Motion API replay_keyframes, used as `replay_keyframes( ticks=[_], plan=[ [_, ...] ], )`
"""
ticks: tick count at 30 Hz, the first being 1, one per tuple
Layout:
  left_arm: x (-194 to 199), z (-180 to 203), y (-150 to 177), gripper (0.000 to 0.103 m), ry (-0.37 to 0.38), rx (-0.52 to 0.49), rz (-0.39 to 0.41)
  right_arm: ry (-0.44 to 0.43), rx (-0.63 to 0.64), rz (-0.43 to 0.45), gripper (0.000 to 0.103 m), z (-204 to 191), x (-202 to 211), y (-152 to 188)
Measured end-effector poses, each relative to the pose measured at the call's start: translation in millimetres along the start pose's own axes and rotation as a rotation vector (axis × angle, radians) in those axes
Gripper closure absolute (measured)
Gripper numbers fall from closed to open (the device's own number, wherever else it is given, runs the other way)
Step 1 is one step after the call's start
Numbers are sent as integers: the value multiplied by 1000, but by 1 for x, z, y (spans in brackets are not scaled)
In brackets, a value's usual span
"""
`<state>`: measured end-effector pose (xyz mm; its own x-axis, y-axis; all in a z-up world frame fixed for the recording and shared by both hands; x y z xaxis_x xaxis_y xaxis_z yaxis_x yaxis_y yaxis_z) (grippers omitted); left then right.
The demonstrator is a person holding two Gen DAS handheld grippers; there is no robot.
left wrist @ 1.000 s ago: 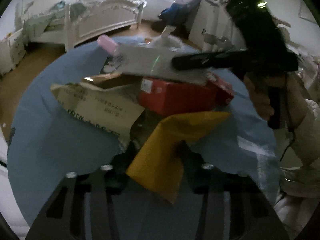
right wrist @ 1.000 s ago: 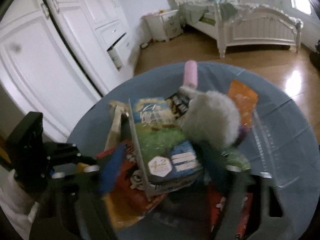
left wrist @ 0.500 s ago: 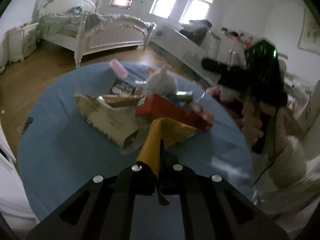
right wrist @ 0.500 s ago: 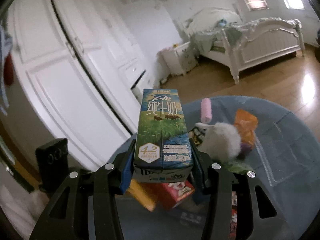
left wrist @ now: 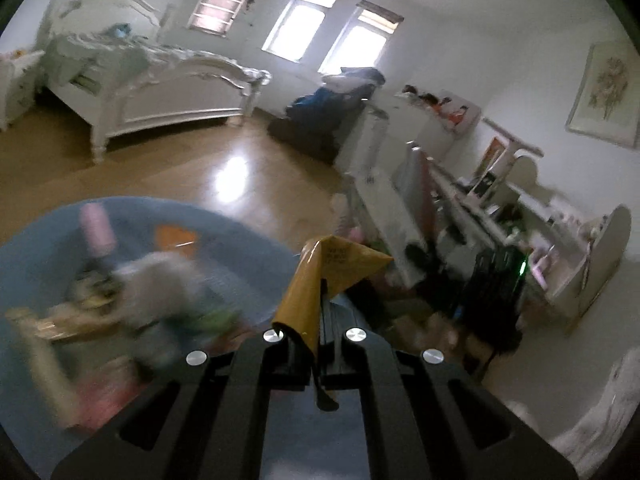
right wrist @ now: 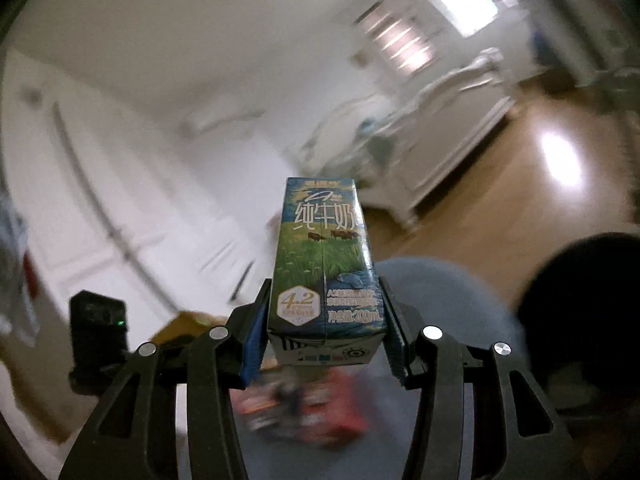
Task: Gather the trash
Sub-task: 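Carry the envelope over the black bin and open the left tool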
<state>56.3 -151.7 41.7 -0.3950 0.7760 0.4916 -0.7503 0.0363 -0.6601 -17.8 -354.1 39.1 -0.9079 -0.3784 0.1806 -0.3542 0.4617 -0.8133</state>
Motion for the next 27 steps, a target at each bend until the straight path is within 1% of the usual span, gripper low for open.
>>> replay_keyframes(
  ticks=[2, 3, 6, 9, 10, 15, 18, 19, 20, 21, 22, 23, 24, 25, 26, 27],
  plan=[
    [-32, 18, -3, 100, 35, 14, -36, 82, -55, 23, 53, 43, 20, -3],
    [-57, 29, -2, 100, 54, 25, -59, 122, -87, 29, 53, 64, 29, -1],
    [-108, 49, 5, 100, 95, 37, -130, 203, -172, 38, 53, 116, 45, 9],
    [-172, 61, 18, 100, 105, 67, -216, 259, -244, 20, 53, 158, 50, 25],
    [-184, 63, 23, 100, 104, 71, -233, 267, -262, 15, 53, 170, 51, 30],
    [-241, 62, 43, 100, 63, 86, -306, 296, -318, -14, 53, 204, 33, 50],
    [-253, 56, 49, 100, 41, 91, -322, 300, -335, -23, 53, 216, 28, 60],
    [-256, 53, 48, 96, 29, 93, -326, 299, -341, -28, 51, 218, 25, 60],
    [-259, 51, 49, 96, 20, 92, -330, 300, -349, -30, 51, 221, 27, 64],
    [-261, 49, 49, 95, 4, 86, -340, 300, -362, -31, 47, 223, 26, 65],
    [-264, 46, 49, 86, -13, 79, -348, 302, -367, -29, 34, 223, 26, 66],
    [-266, 46, 48, 56, -30, 73, -354, 309, -369, -23, 29, 222, 29, 66],
    [-264, 44, 48, 37, -44, 68, -354, 316, -368, -17, 26, 220, 30, 66],
    [-258, 43, 44, 13, -48, 59, -324, 317, -363, -19, 26, 220, 29, 65],
    [-251, 45, 40, 12, -39, 45, -282, 321, -357, -22, 26, 218, 30, 64],
    [-242, 49, 37, 12, -29, 19, -257, 326, -348, -22, 26, 213, 31, 64]
  ],
)
Point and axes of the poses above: each gripper's, at about its wrist camera, not at the fingertips, and x roughly against the way its jaws point, z to its right, y to its underside, the point moved 9 cm from there along -x, roughly the way its jaws point, and after that the axes turned 8 degrees about x, right-handed, at the moved point
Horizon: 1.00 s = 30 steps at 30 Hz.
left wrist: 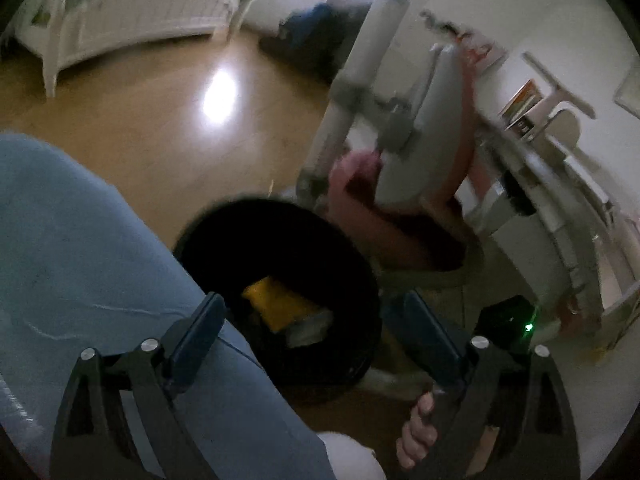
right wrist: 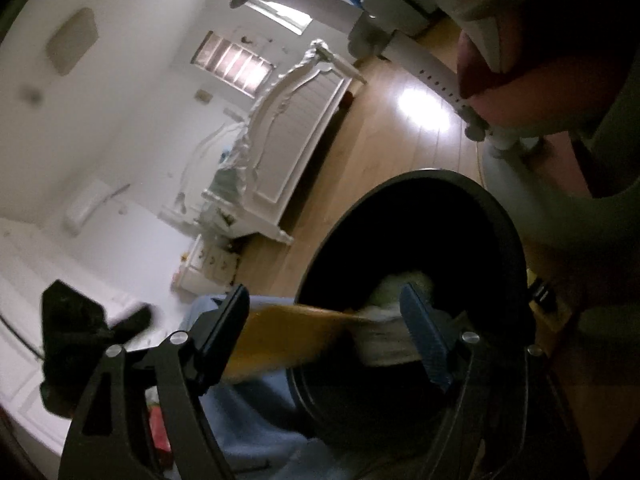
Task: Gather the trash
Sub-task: 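Carry the envelope over the black bin and open the left tool, then grasp the beige paper bag with the left tool while the right tool grasps the white plush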
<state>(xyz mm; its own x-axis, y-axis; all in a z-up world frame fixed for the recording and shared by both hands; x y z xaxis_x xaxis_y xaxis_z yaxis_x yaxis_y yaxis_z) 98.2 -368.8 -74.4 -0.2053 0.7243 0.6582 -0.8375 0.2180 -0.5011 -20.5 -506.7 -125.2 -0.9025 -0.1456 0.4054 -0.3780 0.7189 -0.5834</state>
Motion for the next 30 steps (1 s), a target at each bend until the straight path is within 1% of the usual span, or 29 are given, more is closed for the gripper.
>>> replay_keyframes(
  ticks=[3, 6, 9, 11, 14, 17, 19, 21, 23, 24, 25, 27, 30],
  plan=[
    [18, 4, 3, 12, 19, -33, 8, -2, 22, 1, 26, -10, 0, 0],
    [52, 2, 9, 12, 35, -32, 43, -6, 68, 0, 26, -33, 4, 4],
    [81, -7, 12, 12, 30, -21, 78, -22, 134, -13, 25, -69, 4, 11],
    [110, -19, 16, 12, 22, -7, 114, -37, 172, -25, 25, -90, 2, 14],
    [149, -42, 18, 12, -6, 18, 173, -72, 251, -53, 24, -136, -4, 24],
    [196, -77, 23, 12, -33, 65, 251, -110, 331, -89, 24, -184, -13, 39],
    [229, -111, 28, 12, -68, 119, 305, -134, 383, -119, 24, -214, -21, 51],
    [254, -139, 33, 12, -98, 172, 337, -159, 439, -157, 24, -245, -31, 65],
    [280, -178, 39, 12, -143, 237, 371, -174, 487, -186, 24, -270, -39, 78],
    [293, -200, 43, 12, -182, 266, 389, -184, 522, -207, 24, -286, -46, 86],
    [300, -215, 46, 13, -211, 281, 397, -189, 544, -219, 24, -297, -50, 92],
    [310, -246, 51, 14, -275, 318, 388, -199, 598, -267, 24, -323, -65, 109],
    [312, -270, 56, 14, -291, 341, 352, -200, 664, -351, 24, -350, -89, 131]
  ],
)
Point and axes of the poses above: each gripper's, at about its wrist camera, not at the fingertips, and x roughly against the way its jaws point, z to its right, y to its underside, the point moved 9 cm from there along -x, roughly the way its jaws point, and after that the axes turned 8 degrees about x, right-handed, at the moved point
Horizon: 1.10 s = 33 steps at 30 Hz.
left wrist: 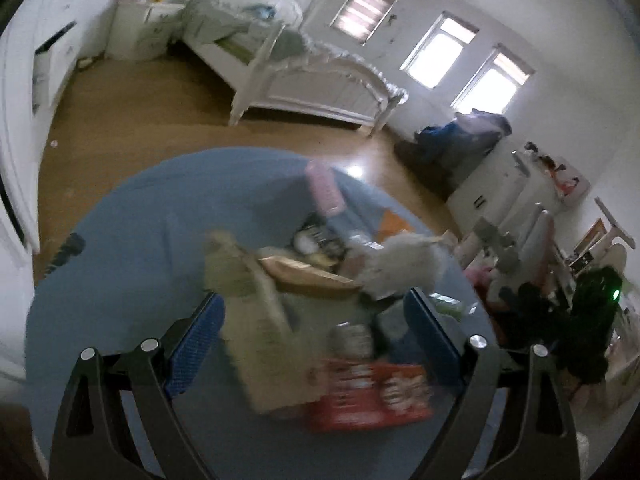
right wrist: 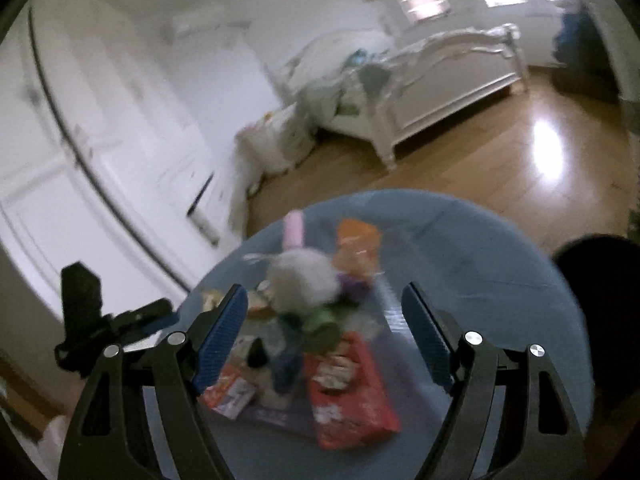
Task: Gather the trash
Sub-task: 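Grasp the beige paper bag with the left tool while the right tool grasps the white plush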
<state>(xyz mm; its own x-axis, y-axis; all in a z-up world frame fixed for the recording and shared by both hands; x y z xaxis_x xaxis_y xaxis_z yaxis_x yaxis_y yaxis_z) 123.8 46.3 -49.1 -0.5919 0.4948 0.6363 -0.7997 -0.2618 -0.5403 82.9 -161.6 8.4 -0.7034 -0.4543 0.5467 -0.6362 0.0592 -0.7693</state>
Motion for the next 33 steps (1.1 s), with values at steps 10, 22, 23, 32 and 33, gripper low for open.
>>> replay_keyframes(
  ticks=[10, 22, 23, 32, 33],
  plan=[
    [-29, -40, 9, 34, -50, -57, -123, 65, 122, -213, 19, -14, -91, -6],
    [-18, -53, 5, 60, -77, -76, -83, 34, 134, -168, 59, -22, -96, 1],
    [-12, -53, 1, 60, -67, -71, -54, 25, 133, -134, 59, -25, -87, -3],
    [48, 2, -17, 61, 51, -86, 69, -53, 101, 134, 59, -32, 14, -34],
    [54, 18, -18, 61, 71, -99, 77, -62, 92, 159, 59, -30, 23, -37]
  ],
)
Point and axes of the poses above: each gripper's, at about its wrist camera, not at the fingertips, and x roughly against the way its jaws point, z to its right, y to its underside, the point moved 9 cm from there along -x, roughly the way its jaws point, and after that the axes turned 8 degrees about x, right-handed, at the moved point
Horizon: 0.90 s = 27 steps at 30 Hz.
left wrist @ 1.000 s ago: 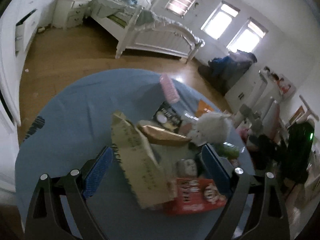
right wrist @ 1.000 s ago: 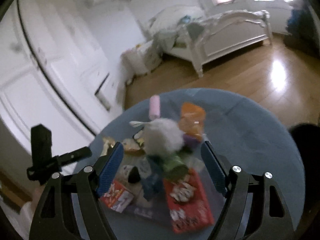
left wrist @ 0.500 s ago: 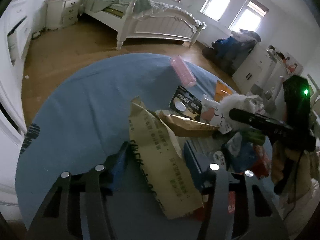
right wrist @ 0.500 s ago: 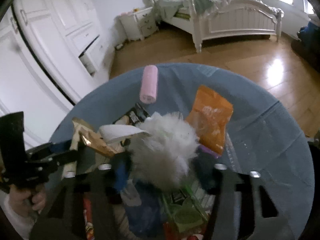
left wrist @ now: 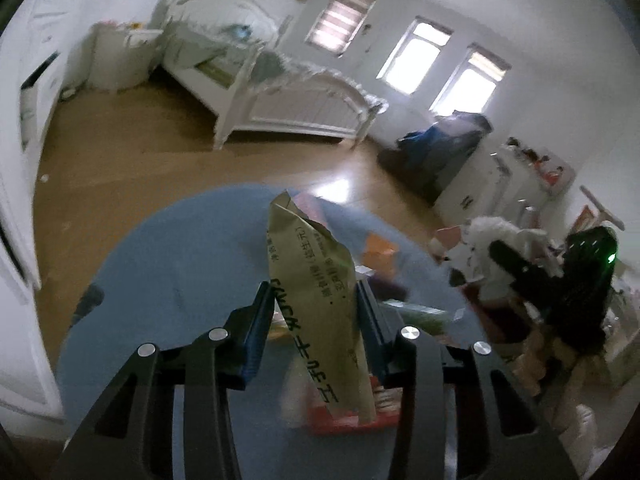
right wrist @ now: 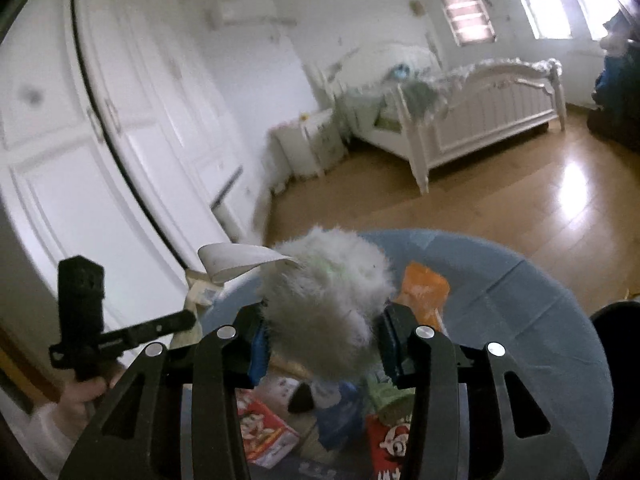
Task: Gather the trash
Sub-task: 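Grasp the beige paper bag with the left tool while the right tool grasps the white plush, then carry both items over the black bin and open both tools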
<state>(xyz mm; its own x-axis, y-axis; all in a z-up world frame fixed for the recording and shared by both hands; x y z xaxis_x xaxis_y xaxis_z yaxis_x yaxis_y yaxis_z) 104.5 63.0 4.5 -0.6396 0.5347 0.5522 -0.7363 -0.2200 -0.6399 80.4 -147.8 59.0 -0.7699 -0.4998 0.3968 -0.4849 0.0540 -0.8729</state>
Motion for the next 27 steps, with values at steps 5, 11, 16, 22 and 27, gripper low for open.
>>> replay_keyframes(
  ticks=[5, 11, 16, 22, 27],
  plan=[
    [-11, 70, -1, 61, 82, -61, -14, 12, -59, 25, 59, 32, 38, 7],
    [-56, 149, 16, 61, 169, -124, -84, 96, -139, 104, 59, 91, 103, 21],
    [-105, 210, 43, 61, 240, -183, -171, 184, -222, 148, 59, 150, 148, 43],
    [-166, 272, 86, 61, 317, -219, -290, 279, -362, 164, 59, 227, 184, 88],
    [-219, 296, 120, 61, 332, -212, -395, 323, -469, 142, 59, 273, 190, 133]
  ],
)
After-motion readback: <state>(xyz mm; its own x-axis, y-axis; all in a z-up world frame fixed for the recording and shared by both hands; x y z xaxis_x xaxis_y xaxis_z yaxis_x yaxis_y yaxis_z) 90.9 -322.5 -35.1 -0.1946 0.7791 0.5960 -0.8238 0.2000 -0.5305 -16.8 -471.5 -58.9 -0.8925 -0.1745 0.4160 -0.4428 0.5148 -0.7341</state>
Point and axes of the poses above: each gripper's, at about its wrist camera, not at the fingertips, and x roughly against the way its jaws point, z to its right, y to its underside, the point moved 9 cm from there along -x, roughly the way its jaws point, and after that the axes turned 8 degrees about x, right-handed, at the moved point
